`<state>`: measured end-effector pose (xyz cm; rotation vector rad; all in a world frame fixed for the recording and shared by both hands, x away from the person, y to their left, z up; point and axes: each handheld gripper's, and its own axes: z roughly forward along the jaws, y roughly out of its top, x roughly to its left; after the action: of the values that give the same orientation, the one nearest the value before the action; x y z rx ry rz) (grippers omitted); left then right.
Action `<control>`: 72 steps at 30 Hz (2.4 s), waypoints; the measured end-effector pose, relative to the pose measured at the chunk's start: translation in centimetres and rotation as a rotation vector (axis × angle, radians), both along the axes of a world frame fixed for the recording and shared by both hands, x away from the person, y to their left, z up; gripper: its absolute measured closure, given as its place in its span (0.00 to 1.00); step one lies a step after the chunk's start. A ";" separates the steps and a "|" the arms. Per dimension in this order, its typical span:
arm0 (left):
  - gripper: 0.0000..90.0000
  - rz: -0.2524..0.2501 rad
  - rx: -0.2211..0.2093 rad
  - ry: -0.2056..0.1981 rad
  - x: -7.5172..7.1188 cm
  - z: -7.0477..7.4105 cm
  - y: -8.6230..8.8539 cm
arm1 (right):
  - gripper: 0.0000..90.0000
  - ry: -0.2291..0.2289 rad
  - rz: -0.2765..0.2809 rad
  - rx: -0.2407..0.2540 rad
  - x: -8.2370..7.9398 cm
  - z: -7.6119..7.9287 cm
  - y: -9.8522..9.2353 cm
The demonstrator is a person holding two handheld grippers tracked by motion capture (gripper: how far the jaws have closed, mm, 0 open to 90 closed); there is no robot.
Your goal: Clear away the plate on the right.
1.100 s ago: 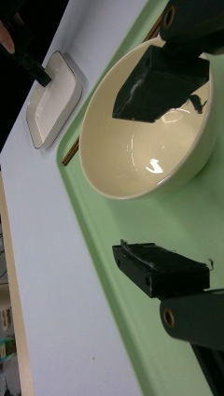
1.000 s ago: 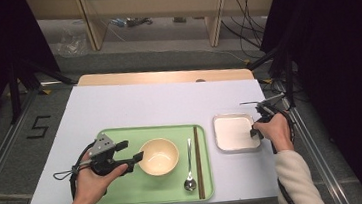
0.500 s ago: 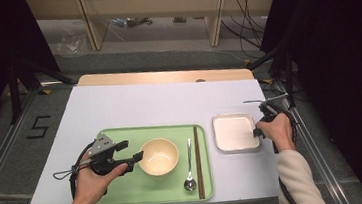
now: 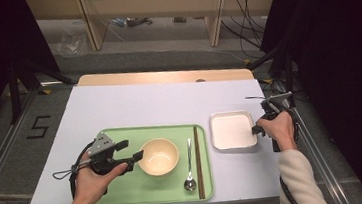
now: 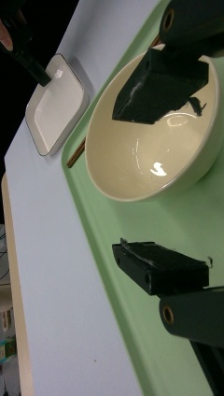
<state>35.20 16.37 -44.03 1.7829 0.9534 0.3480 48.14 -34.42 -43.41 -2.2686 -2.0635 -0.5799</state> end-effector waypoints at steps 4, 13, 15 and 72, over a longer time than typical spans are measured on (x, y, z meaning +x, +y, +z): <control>0.34 0.003 -0.003 -0.003 0.0 0.2 -0.1 | 1.00 -0.013 -0.004 0.012 0.0 0.2 0.3; 0.35 -0.005 -0.023 -0.008 0.3 0.8 -0.3 | 1.00 -0.021 -0.036 0.077 -0.2 1.1 0.3; 0.35 -0.007 -0.031 -0.005 0.4 1.0 -0.4 | 1.00 -0.034 -0.028 0.095 -0.3 1.5 0.2; 0.36 -0.095 -0.015 0.047 7.1 5.1 -8.8 | 1.00 -0.222 0.181 0.247 -2.4 6.3 9.2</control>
<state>42.35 7.56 -38.90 1.8222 0.8988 0.2387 45.73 -25.18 -37.10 -1.9349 -2.1192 -1.0482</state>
